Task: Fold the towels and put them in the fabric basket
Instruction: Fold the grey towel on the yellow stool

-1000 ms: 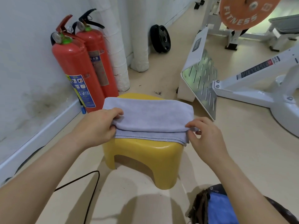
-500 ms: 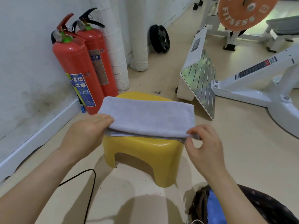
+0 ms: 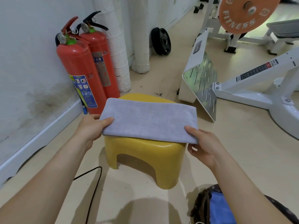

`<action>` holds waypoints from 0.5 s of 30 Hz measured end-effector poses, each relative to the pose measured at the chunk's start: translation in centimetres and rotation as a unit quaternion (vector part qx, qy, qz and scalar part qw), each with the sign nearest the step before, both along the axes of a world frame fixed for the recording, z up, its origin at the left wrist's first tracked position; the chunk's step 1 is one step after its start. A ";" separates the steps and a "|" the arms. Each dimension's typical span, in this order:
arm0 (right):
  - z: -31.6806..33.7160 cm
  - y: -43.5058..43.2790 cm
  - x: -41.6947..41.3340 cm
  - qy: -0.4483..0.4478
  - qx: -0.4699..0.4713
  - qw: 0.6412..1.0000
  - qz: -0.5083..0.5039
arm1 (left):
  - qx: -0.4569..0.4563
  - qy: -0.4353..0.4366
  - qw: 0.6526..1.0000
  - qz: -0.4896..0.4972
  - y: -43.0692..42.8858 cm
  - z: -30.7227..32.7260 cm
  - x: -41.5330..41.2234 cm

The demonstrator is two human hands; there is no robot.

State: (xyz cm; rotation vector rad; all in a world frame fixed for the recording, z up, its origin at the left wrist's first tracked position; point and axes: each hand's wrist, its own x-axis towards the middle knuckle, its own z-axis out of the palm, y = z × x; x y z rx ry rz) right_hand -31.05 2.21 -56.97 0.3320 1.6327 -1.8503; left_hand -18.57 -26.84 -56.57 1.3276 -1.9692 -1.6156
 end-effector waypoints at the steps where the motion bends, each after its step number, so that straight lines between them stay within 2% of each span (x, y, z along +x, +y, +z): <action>1: 0.2 0.0 -0.2 -0.012 -0.006 1.000 -0.001 | -0.006 0.006 1.000 0.012 -0.2 0.0 -0.2; 4: 0.6 -0.3 -0.5 -0.009 0.013 1.000 0.005 | -0.007 -0.002 1.000 0.020 -0.1 0.3 -0.8; 9: 1.3 -1.4 -0.8 0.097 0.068 0.993 0.014 | -0.053 0.026 0.996 0.071 0.5 0.8 -1.5; 11: 1.9 -1.7 -1.2 0.125 0.092 0.987 0.051 | -0.036 0.040 0.995 0.080 0.7 1.2 -1.5; 15: 3.8 -1.6 -2.0 0.116 0.100 0.979 0.136 | 0.024 0.111 0.992 0.056 1.9 2.3 -1.4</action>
